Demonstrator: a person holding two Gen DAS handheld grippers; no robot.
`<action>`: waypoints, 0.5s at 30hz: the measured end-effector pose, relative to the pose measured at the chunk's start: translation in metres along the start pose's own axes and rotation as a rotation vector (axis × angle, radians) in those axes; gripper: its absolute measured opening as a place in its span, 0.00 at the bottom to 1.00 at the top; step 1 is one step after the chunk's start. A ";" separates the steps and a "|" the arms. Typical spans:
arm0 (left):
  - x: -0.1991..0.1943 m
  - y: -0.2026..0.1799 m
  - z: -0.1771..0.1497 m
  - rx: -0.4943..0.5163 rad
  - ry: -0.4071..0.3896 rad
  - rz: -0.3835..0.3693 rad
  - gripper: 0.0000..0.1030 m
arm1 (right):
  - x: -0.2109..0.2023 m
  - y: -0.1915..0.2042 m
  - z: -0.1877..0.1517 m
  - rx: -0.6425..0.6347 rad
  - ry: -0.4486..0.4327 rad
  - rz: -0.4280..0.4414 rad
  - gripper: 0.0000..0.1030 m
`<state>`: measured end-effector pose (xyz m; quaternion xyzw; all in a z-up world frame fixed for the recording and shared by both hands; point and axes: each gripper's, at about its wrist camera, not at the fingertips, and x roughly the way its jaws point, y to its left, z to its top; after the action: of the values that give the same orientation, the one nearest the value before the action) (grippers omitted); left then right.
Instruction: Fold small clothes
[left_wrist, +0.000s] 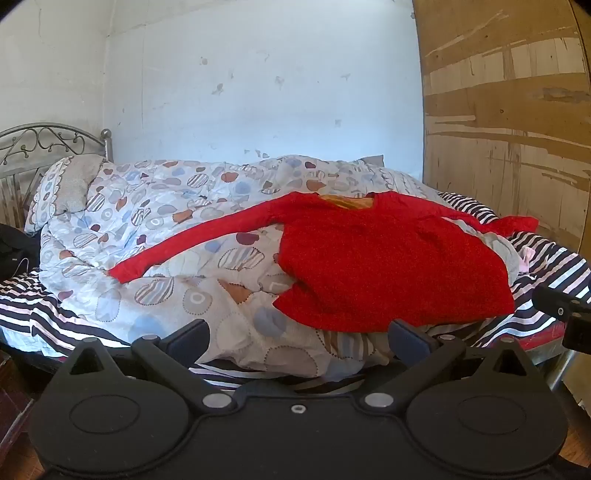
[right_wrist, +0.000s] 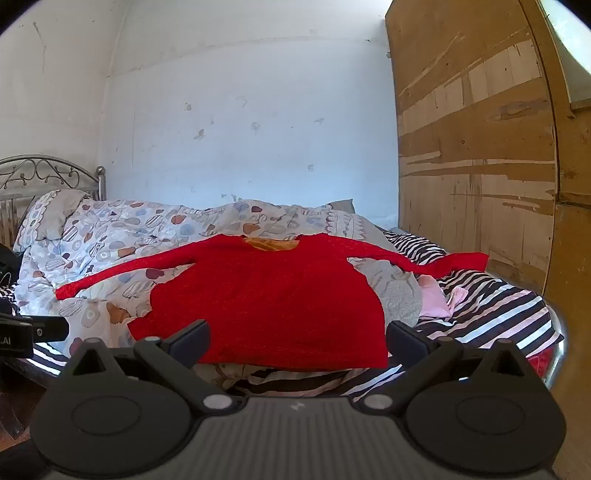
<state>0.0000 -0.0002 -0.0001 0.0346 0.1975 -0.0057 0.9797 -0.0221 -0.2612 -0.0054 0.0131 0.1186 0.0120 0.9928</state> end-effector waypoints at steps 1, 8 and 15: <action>0.000 0.000 0.000 -0.004 0.001 -0.002 1.00 | 0.000 0.000 0.000 -0.002 -0.002 0.000 1.00; 0.000 0.000 0.000 -0.005 0.002 -0.004 1.00 | 0.000 0.000 0.000 -0.002 0.002 -0.001 1.00; 0.000 0.000 0.000 -0.006 0.001 -0.004 1.00 | 0.000 0.000 0.000 -0.002 0.002 -0.001 1.00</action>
<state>-0.0002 -0.0002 0.0001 0.0313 0.1979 -0.0070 0.9797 -0.0220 -0.2616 -0.0054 0.0121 0.1196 0.0117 0.9927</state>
